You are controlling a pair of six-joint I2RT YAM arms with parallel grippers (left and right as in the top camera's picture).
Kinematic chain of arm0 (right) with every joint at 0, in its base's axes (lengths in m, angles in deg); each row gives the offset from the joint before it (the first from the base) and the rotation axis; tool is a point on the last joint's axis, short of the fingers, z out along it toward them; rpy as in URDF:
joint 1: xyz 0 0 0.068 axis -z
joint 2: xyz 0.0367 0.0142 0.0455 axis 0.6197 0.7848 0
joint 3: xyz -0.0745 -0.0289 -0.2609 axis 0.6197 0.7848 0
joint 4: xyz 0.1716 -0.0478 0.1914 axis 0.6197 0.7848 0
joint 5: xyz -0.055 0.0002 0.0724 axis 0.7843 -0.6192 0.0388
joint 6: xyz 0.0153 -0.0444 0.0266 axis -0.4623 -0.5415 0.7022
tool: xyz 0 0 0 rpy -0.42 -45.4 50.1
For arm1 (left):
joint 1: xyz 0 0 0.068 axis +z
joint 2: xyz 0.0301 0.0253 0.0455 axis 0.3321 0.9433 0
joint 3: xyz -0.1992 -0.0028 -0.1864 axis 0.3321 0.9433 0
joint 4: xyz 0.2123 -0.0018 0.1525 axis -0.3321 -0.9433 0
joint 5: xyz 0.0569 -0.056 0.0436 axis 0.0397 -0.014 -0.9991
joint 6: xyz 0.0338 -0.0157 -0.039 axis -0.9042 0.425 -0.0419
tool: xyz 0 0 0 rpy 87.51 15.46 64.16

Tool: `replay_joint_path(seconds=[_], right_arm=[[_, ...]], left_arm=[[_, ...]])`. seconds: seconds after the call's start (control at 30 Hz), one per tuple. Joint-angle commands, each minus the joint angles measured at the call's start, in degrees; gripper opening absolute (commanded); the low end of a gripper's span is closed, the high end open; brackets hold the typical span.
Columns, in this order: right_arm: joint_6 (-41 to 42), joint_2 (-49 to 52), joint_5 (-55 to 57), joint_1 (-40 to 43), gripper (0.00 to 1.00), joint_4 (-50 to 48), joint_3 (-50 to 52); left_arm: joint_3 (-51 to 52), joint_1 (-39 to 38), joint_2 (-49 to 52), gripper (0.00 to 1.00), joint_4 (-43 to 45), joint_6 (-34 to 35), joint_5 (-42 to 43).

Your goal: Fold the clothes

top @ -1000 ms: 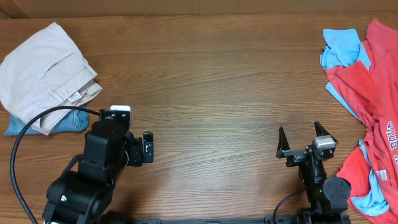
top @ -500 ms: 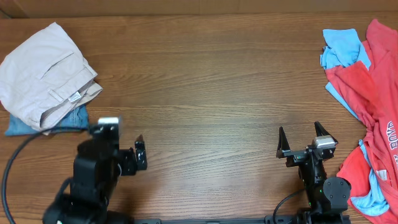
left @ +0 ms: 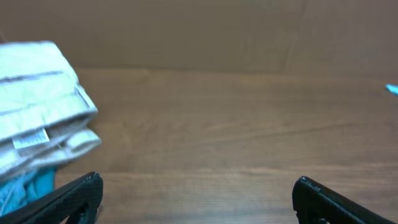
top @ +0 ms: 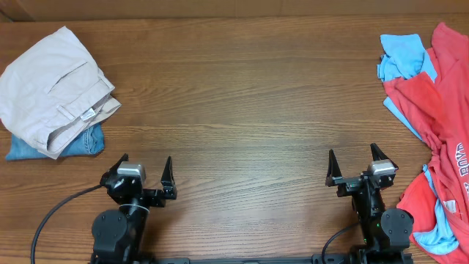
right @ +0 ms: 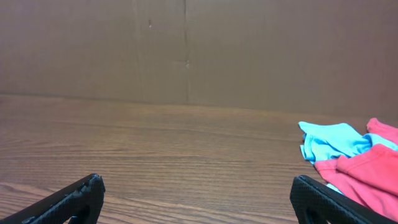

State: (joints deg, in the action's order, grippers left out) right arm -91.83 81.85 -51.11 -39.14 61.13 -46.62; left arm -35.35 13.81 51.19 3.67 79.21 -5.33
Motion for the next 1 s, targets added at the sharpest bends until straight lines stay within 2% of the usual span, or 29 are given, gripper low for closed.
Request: replay_joint_path(seconds=[0.0,0.1,0.17,0.3,0.97], right_arm=[[-0.15,-0.52,-0.33,0.17,1.0,-0.31,0.57],[-0.15,-0.52,-0.33,0.17,1.0,-0.31,0.57],[-0.15,-0.52,-0.33,0.17,1.0,-0.31,0.57],[-0.15,-0.52,-0.33,0.17,1.0,-0.31,0.57],[-0.15,-0.52,-0.33,0.17,1.0,-0.31,0.57]], left_arm=[[5.01,1.09,-3.15,1.0,5.99,-6.03,1.07],[10.38,1.14,-4.81,1.0,14.16,-11.72,1.09],[13.57,1.14,-6.05,1.0,17.57,-12.24,1.09],[13.62,1.18,-6.12,1.0,12.92,-12.22,1.07],[13.62,1.7,-6.03,1.0,13.05,-12.24,1.03]])
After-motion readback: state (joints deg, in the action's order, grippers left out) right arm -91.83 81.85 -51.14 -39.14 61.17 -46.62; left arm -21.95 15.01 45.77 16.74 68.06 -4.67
